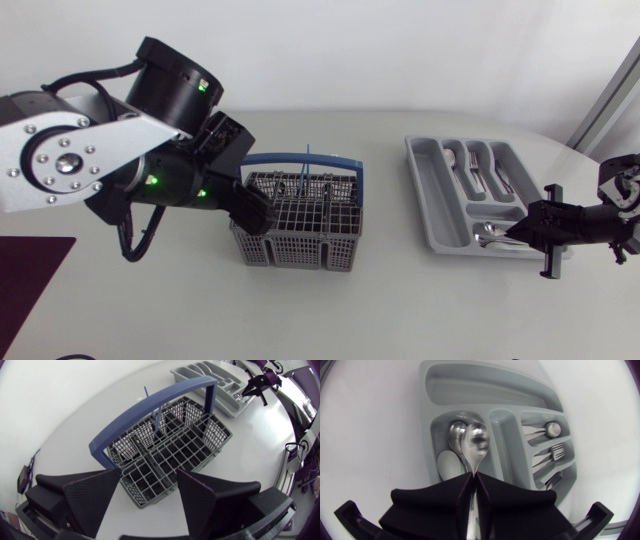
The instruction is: Unload the cutlery basket into the drawer organizer.
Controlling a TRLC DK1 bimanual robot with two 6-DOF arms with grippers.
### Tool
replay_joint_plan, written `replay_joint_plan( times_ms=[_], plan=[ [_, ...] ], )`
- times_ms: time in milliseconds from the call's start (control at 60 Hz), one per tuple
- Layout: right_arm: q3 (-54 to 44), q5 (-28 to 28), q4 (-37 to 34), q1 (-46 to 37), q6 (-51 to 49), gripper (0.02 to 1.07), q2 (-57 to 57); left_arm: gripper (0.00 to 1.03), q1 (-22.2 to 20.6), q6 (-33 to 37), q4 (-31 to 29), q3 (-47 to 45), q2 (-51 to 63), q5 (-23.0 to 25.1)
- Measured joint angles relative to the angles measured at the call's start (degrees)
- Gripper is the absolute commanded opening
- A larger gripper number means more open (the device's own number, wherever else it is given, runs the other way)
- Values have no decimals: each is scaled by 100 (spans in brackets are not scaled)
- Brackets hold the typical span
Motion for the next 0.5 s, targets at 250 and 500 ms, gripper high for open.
replay_joint_plan(
  times_ms=[250, 500],
  plan=[
    [-234, 42, 138, 63, 214, 58, -219, 98, -205, 11, -39, -374, -354, -111],
    [-291, -240, -205, 955, 1478, 63, -1480, 96, -205, 245, -61, -885, -638, -129]
  ],
)
